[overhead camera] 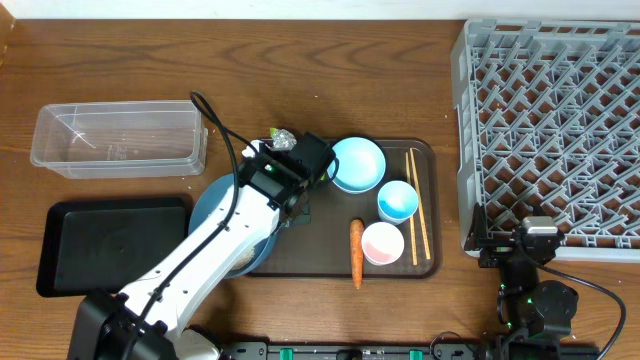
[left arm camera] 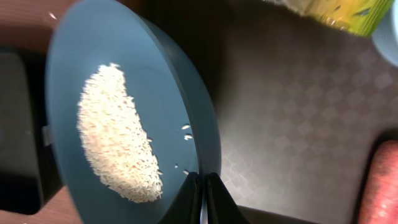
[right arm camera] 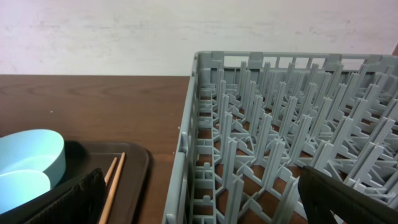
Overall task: Sort waste into correct bins and load items into the dishwasher rack
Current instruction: 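Lift the blue bowl with the left gripper and tilt it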
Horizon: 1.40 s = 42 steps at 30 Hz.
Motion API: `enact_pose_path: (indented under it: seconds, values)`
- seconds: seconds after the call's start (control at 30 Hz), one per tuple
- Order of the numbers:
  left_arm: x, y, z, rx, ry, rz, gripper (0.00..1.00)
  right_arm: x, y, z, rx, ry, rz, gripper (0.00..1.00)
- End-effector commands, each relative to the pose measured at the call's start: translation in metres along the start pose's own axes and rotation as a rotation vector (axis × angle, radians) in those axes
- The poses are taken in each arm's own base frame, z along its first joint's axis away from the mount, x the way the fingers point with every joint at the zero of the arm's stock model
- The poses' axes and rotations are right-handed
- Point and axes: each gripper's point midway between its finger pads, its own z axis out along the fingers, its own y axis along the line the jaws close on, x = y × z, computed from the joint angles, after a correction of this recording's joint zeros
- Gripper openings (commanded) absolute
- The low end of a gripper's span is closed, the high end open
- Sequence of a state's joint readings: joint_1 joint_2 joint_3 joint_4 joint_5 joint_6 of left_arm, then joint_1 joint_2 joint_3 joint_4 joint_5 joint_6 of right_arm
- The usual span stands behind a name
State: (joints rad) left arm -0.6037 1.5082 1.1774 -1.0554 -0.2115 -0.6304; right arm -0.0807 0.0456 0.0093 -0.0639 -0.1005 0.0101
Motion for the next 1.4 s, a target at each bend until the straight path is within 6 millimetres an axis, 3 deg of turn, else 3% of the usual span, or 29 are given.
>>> enact_pose_path:
  seconds: [0.0,0.23,0.7,0.73,0.77,0.8,0.93,0.97,1.03,1.2,1.37]
  values:
    - [-0.021,0.004,-0.021,-0.01,-0.077,-0.01,0.06,0.002,0.001,0.0,-0.006,0.005,-0.008,0.99]
    - [-0.028,0.007,-0.035,-0.02,-0.095,0.008,0.06,0.002,0.001,0.0,-0.006,0.005,-0.008,0.99]
    - [-0.028,0.018,-0.037,-0.074,-0.104,0.015,0.06,0.002,0.001,0.0,-0.006,0.005,-0.008,0.99]
    - [-0.028,0.018,-0.037,-0.074,-0.103,0.016,0.08,0.002,0.001,0.0,-0.006,0.005,-0.008,0.99]
    - [-0.028,0.018,-0.037,-0.075,-0.102,0.016,0.17,0.002,0.001,0.0,-0.006,0.005,-0.008,0.99]
    - [-0.028,0.018,-0.036,-0.076,-0.102,0.017,0.35,0.002,0.001,0.0,-0.006,0.005,-0.008,0.99]
    - [-0.027,0.02,-0.036,-0.075,-0.093,0.008,0.74,0.002,0.001,0.0,-0.006,0.005,-0.008,0.99]
    - [-0.028,0.022,-0.035,-0.07,-0.086,-0.001,0.8,0.002,0.001,0.0,-0.006,0.005,-0.008,0.99]
    - [-0.027,0.024,-0.031,-0.04,-0.047,-0.035,0.86,0.002,0.001,0.0,-0.006,0.005,-0.008,0.99]
    - [-0.02,0.032,-0.012,0.028,0.052,-0.1,0.86,0.002,0.001,0.0,-0.006,0.005,-0.008,0.99]
    - [-0.011,0.024,0.014,0.095,0.094,-0.112,0.86,0.002,0.001,0.0,-0.006,0.005,-0.008,0.99]
